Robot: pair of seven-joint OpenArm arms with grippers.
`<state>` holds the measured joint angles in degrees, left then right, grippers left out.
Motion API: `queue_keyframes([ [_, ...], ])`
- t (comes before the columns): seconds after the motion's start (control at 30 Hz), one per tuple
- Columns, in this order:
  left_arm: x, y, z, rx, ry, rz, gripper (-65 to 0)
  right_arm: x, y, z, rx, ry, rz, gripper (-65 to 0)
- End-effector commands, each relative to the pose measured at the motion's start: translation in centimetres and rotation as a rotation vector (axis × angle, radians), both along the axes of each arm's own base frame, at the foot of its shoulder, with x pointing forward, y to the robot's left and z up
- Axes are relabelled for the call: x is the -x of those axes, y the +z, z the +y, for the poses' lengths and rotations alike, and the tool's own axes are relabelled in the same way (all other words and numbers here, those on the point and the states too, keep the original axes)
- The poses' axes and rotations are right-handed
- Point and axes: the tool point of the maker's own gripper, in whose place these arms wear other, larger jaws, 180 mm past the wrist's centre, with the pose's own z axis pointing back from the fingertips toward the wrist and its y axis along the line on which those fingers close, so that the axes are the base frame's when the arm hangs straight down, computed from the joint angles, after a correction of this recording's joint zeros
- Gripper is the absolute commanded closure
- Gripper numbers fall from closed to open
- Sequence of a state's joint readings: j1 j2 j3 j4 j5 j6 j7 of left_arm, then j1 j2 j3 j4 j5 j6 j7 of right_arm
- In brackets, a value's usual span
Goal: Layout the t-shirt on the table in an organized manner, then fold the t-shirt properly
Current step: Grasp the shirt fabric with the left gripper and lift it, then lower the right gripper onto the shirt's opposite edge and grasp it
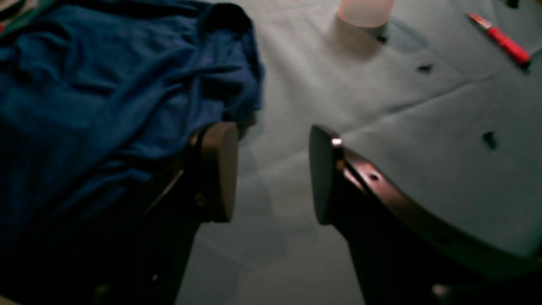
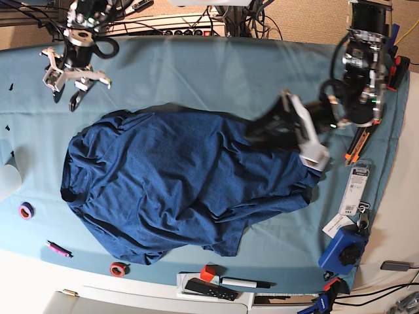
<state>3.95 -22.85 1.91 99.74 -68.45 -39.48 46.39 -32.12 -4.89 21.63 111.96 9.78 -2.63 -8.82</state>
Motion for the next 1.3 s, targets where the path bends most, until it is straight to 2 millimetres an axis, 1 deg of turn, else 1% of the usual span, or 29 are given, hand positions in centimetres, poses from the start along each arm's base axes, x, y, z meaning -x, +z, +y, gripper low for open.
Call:
queue_keyframes([
  [0.0, -0.1, 1.5, -0.6, 0.045, -0.015, -0.037, -26.7, -0.5, 1.3, -0.2, 0.024, 0.002, -0.048, -27.4],
  [0.1, 0.3, 0.8, -2.0, 0.021, -0.037, -0.039, -26.7, -1.4, 1.9, 0.0, 0.028, 0.012, -0.073, -27.4],
  [0.2, 0.3, 1.0, -2.5, 0.036, -0.034, -0.041, -26.7, -2.4, 2.7, 0.1, 0.028, 0.019, -0.108, -27.4],
  [0.37, 0.3, 0.9, -2.5, 0.033, -0.034, -0.042, -26.7, -4.5, 4.5, 0.1, 0.104, 0.03, -0.149, -27.4],
  [0.5, 0.2, 0.4, -2.5, -0.002, -0.033, -0.048, -26.6, -6.2, 6.2, 0.0, 0.132, 0.028, -0.201, -27.4],
  [0.57, 0.2, 0.3, -2.4, -0.009, -0.03, -0.052, -26.6, -7.0, 6.6, -0.2, 0.149, 0.027, -0.213, -27.4],
  [0.6, 0.0, 0.4, -2.4, -0.007, -0.025, -0.057, -26.6, -7.6, 6.4, -0.4, 0.152, 0.029, -0.211, -27.4],
  [0.67, -0.3, 0.4, -2.3, -0.011, -0.007, -0.075, -26.7, -8.8, 5.2, -1.2, 0.148, 0.031, -0.186, -27.4],
  [0.77, -0.8, 0.2, -2.0, -0.039, 0.018, -0.107, -26.7, -10.7, 1.9, -2.7, 0.127, 0.032, -0.116, -27.4],
  [0.83, -1.0, -0.1, -1.9, -0.065, 0.027, -0.123, -26.6, -11.9, 0.2, -3.2, 0.112, 0.052, -0.083, -27.4],
  [0.9, -1.1, -0.4, -1.8, -0.089, 0.032, -0.135, -26.6, -12.9, -0.4, -3.4, 0.106, 0.074, -0.077, -27.4],
  [1.03, -1.3, -0.8, -1.6, -0.109, 0.04, -0.14, -26.6, -14.2, -0.2, -3.6, 0.093, 0.078, -0.078, -27.4],
  [1.07, -1.3, -0.7, -1.6, -0.105, 0.042, -0.142, -26.7, -14.4, -0.5, -3.6, 0.082, 0.076, -0.065, -27.4],
  [1.17, -1.4, -0.6, -1.6, -0.097, 0.046, -0.146, -26.6, -14.7, -1.9, -3.6, 0.051, 0.074, -0.024, -27.2],
  [1.27, -1.4, -0.6, -1.6, -0.098, 0.046, -0.146, -26.6, -14.6, -3.9, -3.0, 0.021, 0.108, 0.019, -27.2],
])
